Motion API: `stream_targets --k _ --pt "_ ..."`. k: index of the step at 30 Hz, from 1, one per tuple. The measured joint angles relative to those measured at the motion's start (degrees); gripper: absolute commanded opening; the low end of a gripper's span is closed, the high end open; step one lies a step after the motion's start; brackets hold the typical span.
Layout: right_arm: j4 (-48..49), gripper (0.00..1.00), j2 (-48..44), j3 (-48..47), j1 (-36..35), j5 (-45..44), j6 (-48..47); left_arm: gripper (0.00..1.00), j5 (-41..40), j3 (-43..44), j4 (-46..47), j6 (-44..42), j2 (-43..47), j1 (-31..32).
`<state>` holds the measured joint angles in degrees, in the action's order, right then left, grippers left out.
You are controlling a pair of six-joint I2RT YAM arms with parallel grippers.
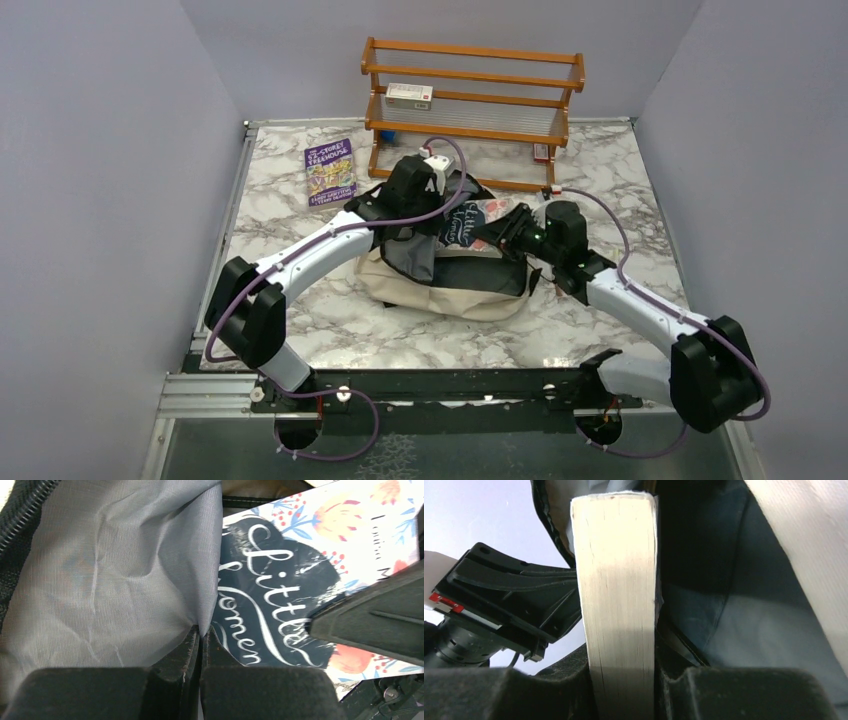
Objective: Pack the student bag
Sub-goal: Place the book in the student bag.
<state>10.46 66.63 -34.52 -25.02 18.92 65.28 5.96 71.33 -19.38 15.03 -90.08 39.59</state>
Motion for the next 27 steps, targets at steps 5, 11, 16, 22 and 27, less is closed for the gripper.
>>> stream_targets --k 5,11,16,22,27 --pt "8.13 0.01 6.12 0.00 -3.32 -2.03 0.74 0.00 0.17 0.00 0.04 1.25 0.26 0.00" --pt "18.16 0.02 14.47 0.26 -9.40 -9.60 0.98 0.00 1.31 0.35 0.07 3.43 0.26 0.00" --pt "28.81 0.10 24.33 0.17 -12.52 -14.47 1.44 0.00 2.86 0.37 0.46 5.20 0.26 0.02" --pt "35.30 0.34 33.40 -3.26 -14.49 -16.74 1.51 0.00 3.63 0.39 0.48 5.84 0.28 0.00" --pt "34.29 0.51 35.08 -5.40 -15.06 -19.45 -0.59 0.00 3.61 0.37 0.46 5.97 0.46 0.00"
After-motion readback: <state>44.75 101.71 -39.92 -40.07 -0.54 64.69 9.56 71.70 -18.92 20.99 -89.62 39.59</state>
